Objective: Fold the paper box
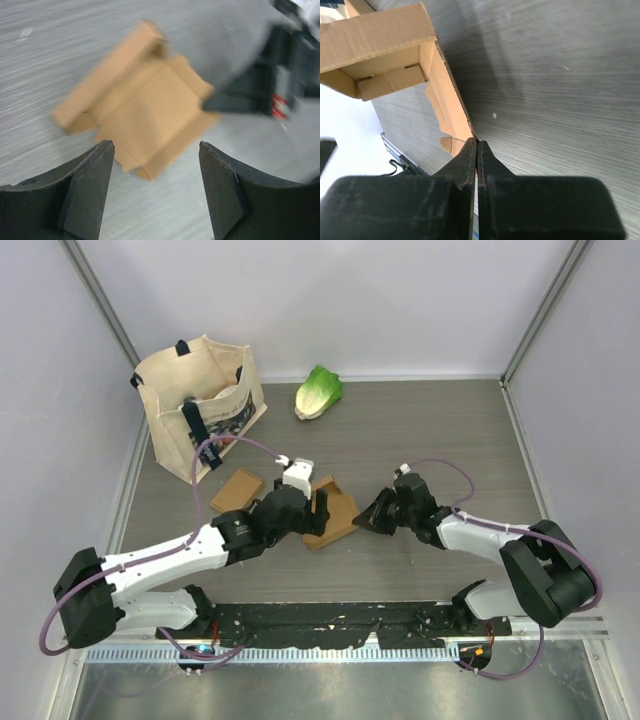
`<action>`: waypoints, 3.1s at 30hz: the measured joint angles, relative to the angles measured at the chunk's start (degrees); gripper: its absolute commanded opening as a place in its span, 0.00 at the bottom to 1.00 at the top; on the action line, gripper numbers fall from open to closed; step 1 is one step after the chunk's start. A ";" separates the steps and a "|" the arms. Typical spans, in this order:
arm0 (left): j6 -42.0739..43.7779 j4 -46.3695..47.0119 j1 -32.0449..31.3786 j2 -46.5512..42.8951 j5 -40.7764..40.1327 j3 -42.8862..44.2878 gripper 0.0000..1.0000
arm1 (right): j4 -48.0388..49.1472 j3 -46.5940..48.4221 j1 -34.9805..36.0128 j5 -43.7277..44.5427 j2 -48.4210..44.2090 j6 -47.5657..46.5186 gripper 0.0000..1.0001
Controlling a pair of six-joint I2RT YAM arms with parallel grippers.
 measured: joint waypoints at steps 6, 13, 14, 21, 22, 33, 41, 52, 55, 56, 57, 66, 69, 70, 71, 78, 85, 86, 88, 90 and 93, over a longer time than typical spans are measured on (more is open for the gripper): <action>10.49 -5.68 -10.40 5.97 7.72 8.68 0.81 | -10.38 7.06 -2.40 -5.05 0.46 -4.02 0.05; 22.88 -9.31 -15.72 22.08 3.04 15.69 0.87 | -17.55 7.56 -4.81 -11.72 2.10 -4.09 0.06; 23.89 -9.81 -15.87 23.08 2.01 15.69 0.87 | -18.03 7.67 -5.09 -12.44 2.10 -3.82 0.07; 29.14 -11.26 -16.74 28.33 -3.08 17.05 0.60 | -19.15 7.76 -6.08 -15.19 0.68 0.09 0.08; 29.31 -11.32 -17.05 28.92 -3.58 17.51 0.52 | -19.17 7.76 -6.12 -15.56 0.35 0.35 0.10; 25.97 -13.92 -16.98 30.18 -6.14 21.09 0.00 | -29.86 20.20 -13.05 -9.22 -1.70 -19.39 0.60; 8.41 -20.59 -5.97 24.85 -0.92 24.00 0.00 | -31.10 17.75 -13.94 7.34 -19.41 -31.56 0.59; -25.20 -33.97 11.45 20.37 5.75 36.35 0.00 | -19.65 6.78 11.56 12.98 -22.21 -37.75 0.63; -32.33 -41.99 13.22 26.01 4.46 45.75 0.00 | -15.02 6.25 19.21 19.52 -24.11 -40.41 0.63; -34.40 -43.82 13.53 27.47 4.37 47.54 0.00 | -12.50 6.01 20.98 22.10 -24.20 -41.51 0.64; -35.82 -45.09 13.68 28.39 4.46 48.28 0.00 | -10.73 5.77 22.16 23.54 -24.09 -42.27 0.64; -46.27 -55.04 13.68 34.36 7.23 48.65 0.00 | 4.04 4.59 28.46 32.20 -14.25 -46.51 0.57; -47.65 -56.76 13.64 34.80 7.34 49.46 0.00 | 6.58 4.70 29.14 32.65 -9.49 -46.75 0.56; -48.00 -57.75 13.64 35.15 7.34 50.12 0.00 | 7.02 4.70 29.24 32.72 -8.20 -46.80 0.56; -48.11 -57.96 13.64 35.28 7.34 50.29 0.00 | 7.43 4.70 29.38 32.70 -7.23 -46.82 0.56; -49.48 -59.95 13.64 35.78 6.93 50.93 0.00 | 10.86 4.72 30.45 32.57 -5.90 -46.93 0.56; -49.62 -60.52 13.64 35.78 6.40 50.93 0.00 | 10.99 4.74 33.40 32.74 -6.43 -46.86 0.57; -49.57 -60.52 13.64 35.78 6.43 50.93 0.00 | 11.02 4.74 33.64 32.89 -6.47 -46.86 0.57; -49.46 -60.50 13.64 35.78 6.43 50.93 0.00 | 11.02 4.83 33.77 33.64 -6.29 -46.86 0.54; -49.40 -60.50 13.64 35.78 6.45 50.93 0.00 | 10.82 5.64 33.77 35.93 -5.31 -46.80 0.47; -49.37 -60.37 13.64 35.78 6.47 50.88 0.03 | 11.06 8.50 33.75 40.61 -1.55 -46.88 0.39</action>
